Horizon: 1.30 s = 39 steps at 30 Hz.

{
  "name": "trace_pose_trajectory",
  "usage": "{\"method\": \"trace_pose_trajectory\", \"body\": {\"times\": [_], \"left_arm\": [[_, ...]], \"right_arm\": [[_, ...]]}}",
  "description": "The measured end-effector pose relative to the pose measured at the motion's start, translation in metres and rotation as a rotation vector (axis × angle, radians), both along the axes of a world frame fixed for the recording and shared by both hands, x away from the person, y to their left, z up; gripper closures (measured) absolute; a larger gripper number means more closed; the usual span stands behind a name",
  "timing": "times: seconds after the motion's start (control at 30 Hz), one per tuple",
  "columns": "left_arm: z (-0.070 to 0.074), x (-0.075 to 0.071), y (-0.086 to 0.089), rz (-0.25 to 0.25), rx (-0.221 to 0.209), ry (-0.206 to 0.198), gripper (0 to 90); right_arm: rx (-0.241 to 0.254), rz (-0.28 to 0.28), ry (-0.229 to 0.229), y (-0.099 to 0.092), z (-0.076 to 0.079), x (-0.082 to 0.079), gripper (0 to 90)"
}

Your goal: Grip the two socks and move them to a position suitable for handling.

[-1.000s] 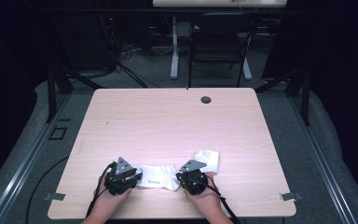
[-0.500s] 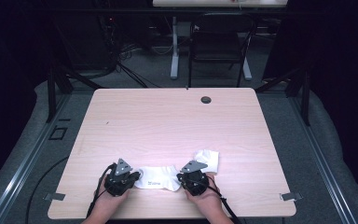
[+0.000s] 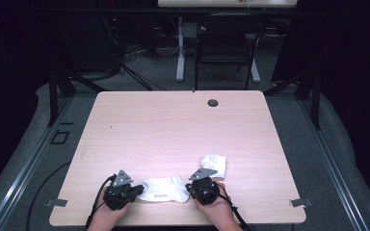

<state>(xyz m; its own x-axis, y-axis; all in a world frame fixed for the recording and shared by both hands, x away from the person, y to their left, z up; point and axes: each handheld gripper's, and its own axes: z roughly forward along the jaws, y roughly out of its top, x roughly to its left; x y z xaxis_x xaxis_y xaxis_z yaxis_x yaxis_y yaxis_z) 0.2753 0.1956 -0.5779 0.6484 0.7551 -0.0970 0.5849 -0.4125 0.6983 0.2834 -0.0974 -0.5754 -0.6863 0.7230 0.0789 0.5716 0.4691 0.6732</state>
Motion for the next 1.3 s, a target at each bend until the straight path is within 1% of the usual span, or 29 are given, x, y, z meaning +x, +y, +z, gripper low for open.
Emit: {"method": "trace_pose_trajectory", "body": {"times": [0.1, 0.17, 0.2, 0.23, 0.27, 0.37, 0.4, 0.43, 0.47, 0.5, 0.53, 0.57, 0.6, 0.63, 0.7, 0.77, 0.8, 0.9, 0.93, 0.97, 1.03, 1.07, 1.1, 1.13, 1.17, 1.2, 1.23, 1.27, 1.3], "left_arm": [[0.001, 0.000, 0.000, -0.001, -0.004, 0.006, 84.7], [0.001, 0.001, 0.001, 0.000, -0.008, 0.013, 81.5], [0.002, 0.001, 0.002, 0.004, -0.017, 0.007, 81.5], [0.004, 0.001, 0.004, 0.008, -0.032, -0.001, 78.5], [0.006, 0.001, 0.005, 0.012, -0.041, -0.015, 75.4], [0.012, 0.003, 0.007, 0.028, -0.080, -0.045, 70.4], [0.014, 0.003, 0.008, 0.032, -0.086, -0.055, 68.9], [0.015, 0.004, 0.009, 0.033, -0.088, -0.064, 66.8], [0.016, 0.004, 0.009, 0.033, -0.086, -0.071, 66.8], [0.017, 0.005, 0.009, 0.030, -0.079, -0.088, 65.6], [0.017, 0.006, 0.009, 0.030, -0.080, -0.087, 64.4], [0.018, 0.006, 0.009, 0.029, -0.086, -0.086, 64.4], [0.018, 0.007, 0.009, 0.029, -0.086, -0.089, 62.5], [0.018, 0.007, 0.009, 0.030, -0.083, -0.093, 62.5], [0.018, 0.008, 0.009, 0.030, -0.074, -0.096, 60.5], [0.018, 0.008, 0.008, 0.034, -0.073, -0.095, 59.8], [0.018, 0.008, 0.008, 0.035, -0.074, -0.094, 59.9], [0.019, 0.008, 0.007, 0.038, -0.074, -0.102, 59.9], [0.019, 0.008, 0.006, 0.032, -0.075, -0.102, 59.8], [0.019, 0.009, 0.006, 0.031, -0.075, -0.102, 59.9], [0.019, 0.009, 0.006, 0.032, -0.071, -0.101, 59.9], [0.018, 0.009, 0.005, 0.035, -0.071, -0.102, 59.9], [0.018, 0.010, 0.006, 0.038, -0.071, -0.102, 59.9], [0.019, 0.010, 0.006, 0.043, -0.073, -0.100, 59.9], [0.019, 0.010, 0.006, 0.043, -0.073, -0.100, 60.0], [0.019, 0.010, 0.007, 0.043, -0.073, -0.100, 60.0], [0.019, 0.010, 0.008, 0.042, -0.072, -0.102, 60.0], [0.019, 0.010, 0.008, 0.047, -0.077, -0.103, 60.1], [0.019, 0.010, 0.008, 0.046, -0.075, -0.101, 60.1]], "right_arm": [[-0.001, -0.002, 0.007, 0.001, 0.001, -0.002, 90.0], [0.004, -0.010, 0.010, 0.002, 0.000, -0.003, 90.0], [0.000, -0.010, 0.026, 0.001, 0.001, -0.003, 90.0], [0.002, -0.010, 0.035, 0.001, 0.002, -0.003, 89.6], [0.007, -0.020, 0.022, 0.000, 0.006, -0.003, 86.2], [0.063, -0.059, -0.051, -0.011, 0.020, 0.000, 80.7], [0.063, -0.081, -0.079, -0.017, 0.025, 0.002, 79.1], [0.026, -0.135, -0.138, -0.030, 0.030, 0.006, 76.4], [0.026, -0.135, -0.138, -0.030, 0.030, 0.006, 76.4], [0.024, -0.160, -0.148, -0.034, 0.030, 0.008, 75.2], [0.034, -0.220, -0.138, -0.047, 0.028, 0.013, 72.7], [0.034, -0.220, -0.138, -0.047, 0.028, 0.013, 72.7], [0.037, -0.254, -0.139, -0.055, 0.028, 0.018, 70.6], [0.037, -0.254, -0.139, -0.055, 0.028, 0.018, 70.6], [0.042, -0.279, -0.151, -0.060, 0.029, 0.022, 68.9], [0.053, -0.303, -0.147, -0.062, 0.029, 0.026, 67.2], [0.058, -0.308, -0.148, -0.062, 0.028, 0.028, 66.7], [0.068, -0.312, -0.116, -0.057, 0.025, 0.033, 62.2], [0.084, -0.313, -0.110, -0.055, 0.025, 0.033, 61.1], [0.096, -0.301, -0.108, -0.051, 0.026, 0.032, 59.6], [0.042, -0.277, -0.135, -0.040, 0.025, 0.033, 54.4], [0.042, -0.277, -0.135, -0.040, 0.025, 0.033, 54.4], [0.003, -0.273, -0.140, -0.036, 0.023, 0.034, 54.4], [-0.055, -0.275, -0.133, -0.032, 0.017, 0.038, 60.5], [-0.055, -0.275, -0.133, -0.032, 0.017, 0.038, 60.5], [-0.080, -0.279, -0.113, -0.033, 0.014, 0.040, 71.4], [-0.080, -0.279, -0.113, -0.033, 0.014, 0.040, 71.4], [-0.080, -0.281, -0.102, -0.033, 0.012, 0.040, 77.5], [-0.075, -0.280, -0.102, -0.034, 0.012, 0.041, 83.3]]}}
